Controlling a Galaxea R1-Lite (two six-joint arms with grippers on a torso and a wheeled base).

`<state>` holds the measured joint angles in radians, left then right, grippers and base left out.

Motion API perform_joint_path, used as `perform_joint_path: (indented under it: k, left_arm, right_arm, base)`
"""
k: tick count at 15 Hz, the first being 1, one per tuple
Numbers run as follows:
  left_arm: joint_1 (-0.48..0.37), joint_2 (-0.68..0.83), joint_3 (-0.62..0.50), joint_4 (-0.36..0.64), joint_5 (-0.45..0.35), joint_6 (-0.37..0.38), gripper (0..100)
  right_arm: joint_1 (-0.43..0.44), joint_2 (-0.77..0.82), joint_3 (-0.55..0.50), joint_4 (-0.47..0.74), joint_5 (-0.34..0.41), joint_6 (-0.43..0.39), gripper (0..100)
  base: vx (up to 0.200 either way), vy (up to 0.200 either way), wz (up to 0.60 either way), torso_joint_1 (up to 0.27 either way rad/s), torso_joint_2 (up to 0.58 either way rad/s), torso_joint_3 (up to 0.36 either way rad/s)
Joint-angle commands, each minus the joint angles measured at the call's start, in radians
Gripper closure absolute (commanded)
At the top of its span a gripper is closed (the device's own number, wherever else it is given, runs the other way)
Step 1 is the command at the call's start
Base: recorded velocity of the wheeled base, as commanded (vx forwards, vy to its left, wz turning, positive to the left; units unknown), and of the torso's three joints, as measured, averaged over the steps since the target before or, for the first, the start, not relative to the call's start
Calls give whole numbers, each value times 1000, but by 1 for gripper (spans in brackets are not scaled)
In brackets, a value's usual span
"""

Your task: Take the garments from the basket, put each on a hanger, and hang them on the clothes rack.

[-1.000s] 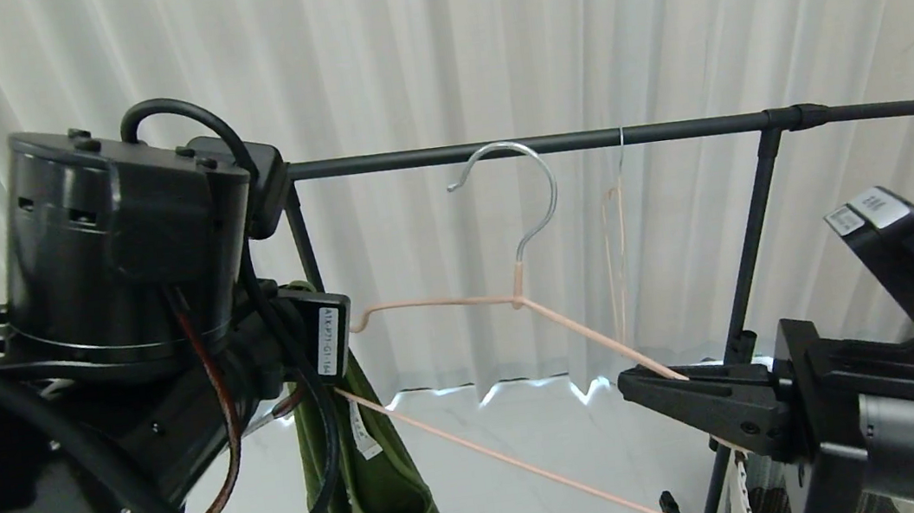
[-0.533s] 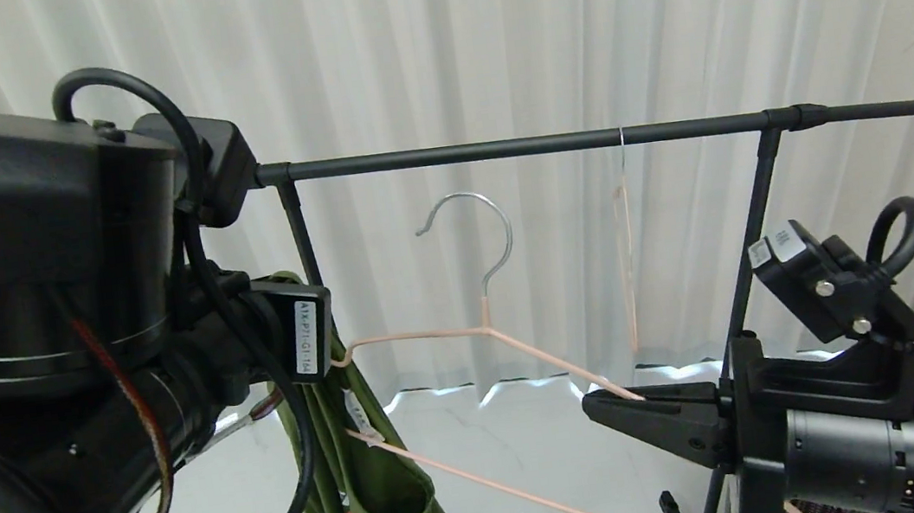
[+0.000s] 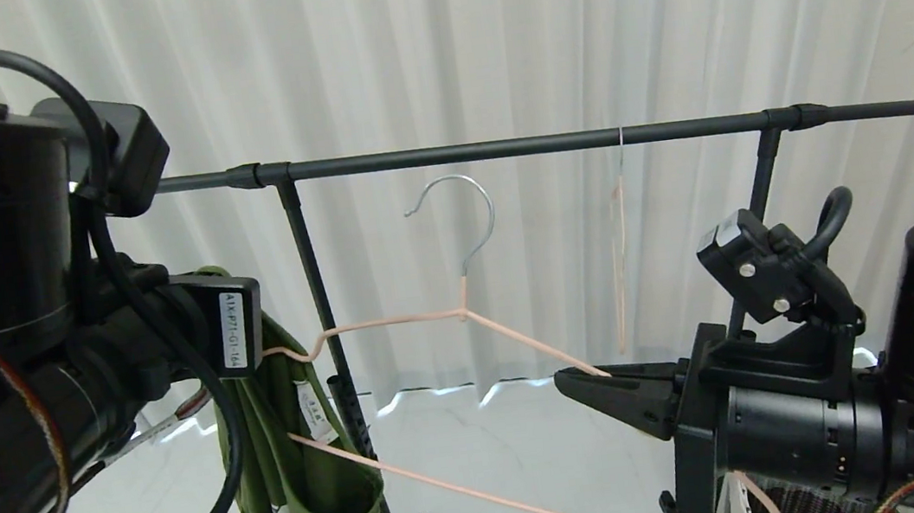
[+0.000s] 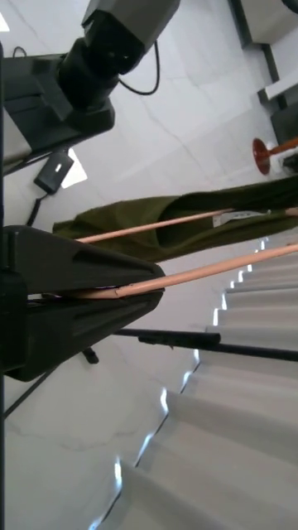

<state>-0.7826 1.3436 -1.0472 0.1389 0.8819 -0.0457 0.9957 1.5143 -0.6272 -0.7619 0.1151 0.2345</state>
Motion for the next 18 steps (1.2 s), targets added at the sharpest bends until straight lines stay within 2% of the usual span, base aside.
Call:
perform_joint_path:
  k: [1, 7, 14, 18]
  left_arm:
    - [-4, -9, -2, -1, 0, 0, 100]
    - [-139, -14, -56, -2, -6, -8, 100]
    - [-279, -6, -85, -2, -6, -9, 100]
    - [-327, -3, -96, -2, -8, -9, 100]
  right_arm:
    - [4, -12, -3, 0, 0, 0, 100]
    - [72, 43, -42, -17, 3, 3, 100]
    - [83, 110, -77, -22, 3, 22, 100]
    - [92, 139, -104, -42, -2, 49, 100]
  base:
    - [0, 0, 0, 0, 0, 0]
    - [0, 0, 0, 0, 0, 0]
    - [0, 0, 0, 0, 0, 0]
    - [0, 0, 0, 0, 0, 0]
